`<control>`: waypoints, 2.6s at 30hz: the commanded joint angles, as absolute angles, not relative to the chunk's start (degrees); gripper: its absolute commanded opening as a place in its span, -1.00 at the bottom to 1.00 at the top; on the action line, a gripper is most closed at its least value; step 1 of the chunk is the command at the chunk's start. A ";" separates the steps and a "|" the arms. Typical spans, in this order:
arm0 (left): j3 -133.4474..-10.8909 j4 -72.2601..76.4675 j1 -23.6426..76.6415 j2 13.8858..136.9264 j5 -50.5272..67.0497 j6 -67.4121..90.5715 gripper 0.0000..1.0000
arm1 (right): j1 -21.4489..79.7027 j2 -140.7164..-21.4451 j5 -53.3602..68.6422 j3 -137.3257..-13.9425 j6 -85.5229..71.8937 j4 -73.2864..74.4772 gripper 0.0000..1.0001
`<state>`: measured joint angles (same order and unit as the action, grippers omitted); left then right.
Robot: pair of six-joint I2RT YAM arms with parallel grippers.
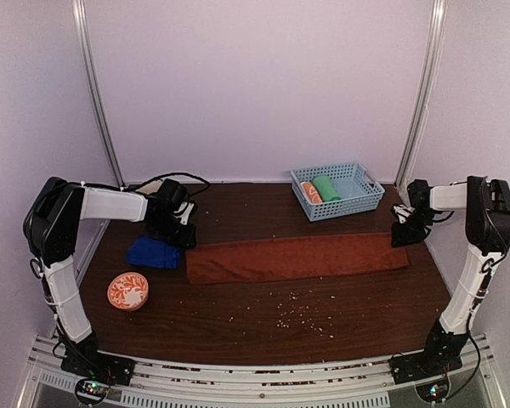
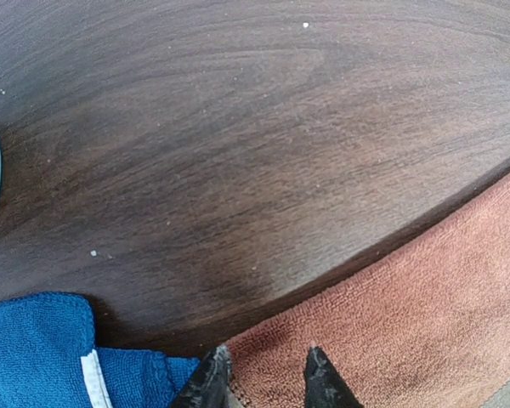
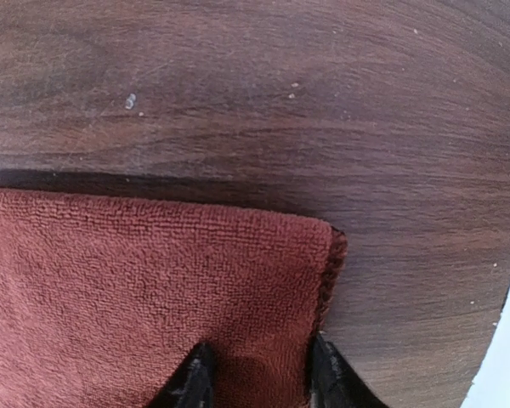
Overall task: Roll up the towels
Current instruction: Pick up the towel from the center of the board, then fold the towel at the center of the board.
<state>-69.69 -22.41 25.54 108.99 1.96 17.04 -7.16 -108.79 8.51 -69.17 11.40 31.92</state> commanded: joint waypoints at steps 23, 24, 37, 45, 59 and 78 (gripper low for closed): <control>-71.70 -24.90 25.21 106.33 3.68 15.00 -0.36 | -12.40 -99.68 4.74 -80.96 13.95 49.51 -1.00; -71.72 -25.00 25.19 106.47 3.91 14.95 -0.36 | -12.40 -99.59 6.78 -82.41 14.31 51.62 -1.00; -71.04 -25.75 25.22 106.78 5.17 15.91 -0.36 | -3.15 -99.64 29.06 -84.93 14.07 60.33 -1.00; -69.36 -25.84 25.94 107.02 6.07 18.19 -0.36 | 5.19 -100.53 42.06 -84.92 8.75 55.34 -1.00; -69.70 -27.71 29.96 108.36 6.71 22.10 -0.36 | 22.35 -104.03 46.97 -84.10 -14.07 31.94 -1.00; -62.54 -16.12 30.14 108.07 13.86 29.18 -0.35 | 34.80 -119.31 46.68 -97.76 -26.98 23.57 -1.00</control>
<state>-63.83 -19.81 30.06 107.46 11.64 27.44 32.40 -116.36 46.68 -94.80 -23.46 26.39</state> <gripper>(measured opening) 0.322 0.013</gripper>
